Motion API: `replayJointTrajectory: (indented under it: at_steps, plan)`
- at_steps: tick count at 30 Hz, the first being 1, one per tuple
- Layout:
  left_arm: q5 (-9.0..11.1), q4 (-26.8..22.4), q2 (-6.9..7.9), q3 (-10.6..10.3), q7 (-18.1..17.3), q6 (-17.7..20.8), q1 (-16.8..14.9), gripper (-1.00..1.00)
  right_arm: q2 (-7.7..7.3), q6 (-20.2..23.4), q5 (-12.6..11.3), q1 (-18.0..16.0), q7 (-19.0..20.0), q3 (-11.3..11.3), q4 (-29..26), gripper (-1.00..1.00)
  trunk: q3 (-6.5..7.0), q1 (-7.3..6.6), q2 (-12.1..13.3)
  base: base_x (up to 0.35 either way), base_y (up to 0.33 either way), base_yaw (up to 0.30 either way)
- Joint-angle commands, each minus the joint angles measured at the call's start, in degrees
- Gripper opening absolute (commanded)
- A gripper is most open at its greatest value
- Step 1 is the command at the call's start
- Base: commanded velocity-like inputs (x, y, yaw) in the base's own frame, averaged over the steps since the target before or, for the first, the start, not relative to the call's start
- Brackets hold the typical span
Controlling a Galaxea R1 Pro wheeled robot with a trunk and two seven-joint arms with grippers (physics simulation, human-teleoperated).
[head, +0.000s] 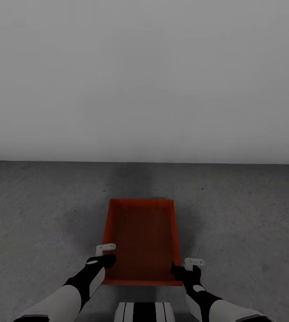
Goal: Move the two storage containers from the living room to the garage. In the garage, place one container on the floor and stack the other container on top of it (either order is fine).
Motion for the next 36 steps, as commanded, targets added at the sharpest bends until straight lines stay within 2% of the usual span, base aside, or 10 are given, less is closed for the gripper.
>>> replayJointTrajectory:
  at_steps: [1, 36]
  plan:
    - [0.42, -0.13, -0.03, 0.16, 0.12, 0.28, 0.01, 1.0, 0.02, -0.18, -0.55, -0.03, -0.14, 0.5, 0.05, 1.0, 0.15, -0.23, 0.4, 0.0, 0.0, 0.0]
    - [0.42, -0.05, 0.06, 0.18, -0.06, 0.3, 0.01, 1.0, 0.01, -0.18, -0.64, -0.03, -0.14, 0.5, 0.05, 1.0, 6.44, -7.92, 14.44, 0.0, 0.0, 0.0]
